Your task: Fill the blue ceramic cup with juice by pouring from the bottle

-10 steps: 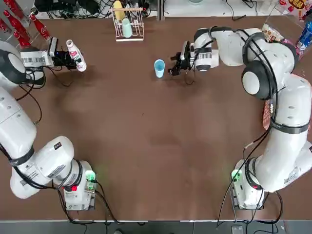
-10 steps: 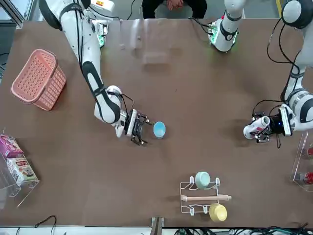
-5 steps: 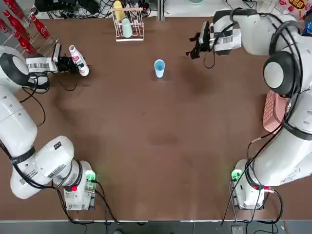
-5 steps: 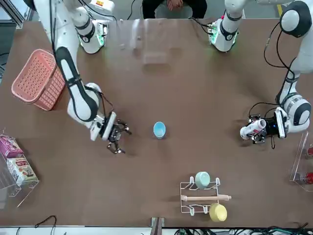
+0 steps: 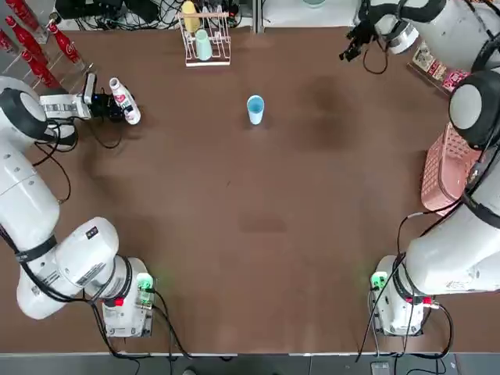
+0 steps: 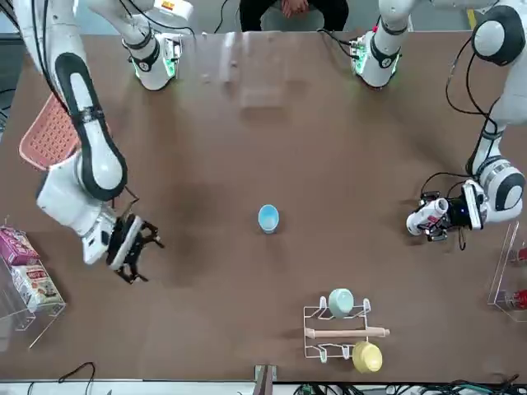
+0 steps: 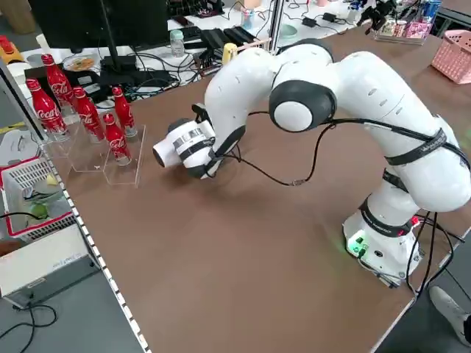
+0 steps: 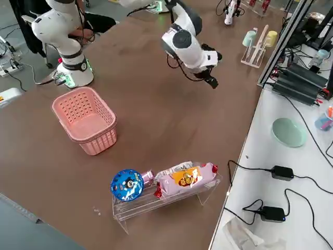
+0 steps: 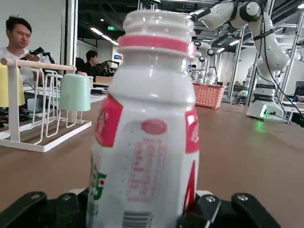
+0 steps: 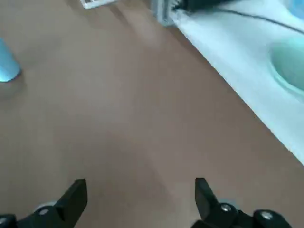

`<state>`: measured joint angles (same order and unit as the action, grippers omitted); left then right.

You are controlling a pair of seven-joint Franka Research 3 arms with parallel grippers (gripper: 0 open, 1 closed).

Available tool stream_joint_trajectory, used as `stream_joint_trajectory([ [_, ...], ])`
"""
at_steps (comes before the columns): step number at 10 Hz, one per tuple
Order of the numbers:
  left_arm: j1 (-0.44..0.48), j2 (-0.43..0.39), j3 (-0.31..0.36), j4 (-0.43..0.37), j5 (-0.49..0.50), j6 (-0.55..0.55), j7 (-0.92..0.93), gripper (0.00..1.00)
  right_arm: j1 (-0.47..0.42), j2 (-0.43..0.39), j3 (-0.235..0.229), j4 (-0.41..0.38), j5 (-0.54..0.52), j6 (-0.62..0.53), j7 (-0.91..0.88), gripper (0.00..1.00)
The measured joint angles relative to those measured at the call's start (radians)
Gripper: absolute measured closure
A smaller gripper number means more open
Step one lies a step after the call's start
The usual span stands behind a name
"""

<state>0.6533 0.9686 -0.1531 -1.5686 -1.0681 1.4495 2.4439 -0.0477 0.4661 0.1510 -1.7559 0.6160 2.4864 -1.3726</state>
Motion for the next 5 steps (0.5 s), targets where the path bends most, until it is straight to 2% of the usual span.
stream_joint_trajectory([
  [2,0.008,0.009,0.0,0.001,0.003,0.0,0.0,0.48,-0.05,-0.001,0.011,0.067,-0.252,-0.018,0.409,0.0],
  [3,0.009,0.012,0.0,0.002,0.003,-0.001,0.001,0.47,-0.09,-0.001,0.038,0.103,-0.366,-0.042,0.62,0.0],
  [5,0.009,0.012,0.0,0.004,0.003,-0.001,0.001,0.42,-0.17,-0.005,0.095,0.224,-0.57,-0.185,0.995,0.0],
])
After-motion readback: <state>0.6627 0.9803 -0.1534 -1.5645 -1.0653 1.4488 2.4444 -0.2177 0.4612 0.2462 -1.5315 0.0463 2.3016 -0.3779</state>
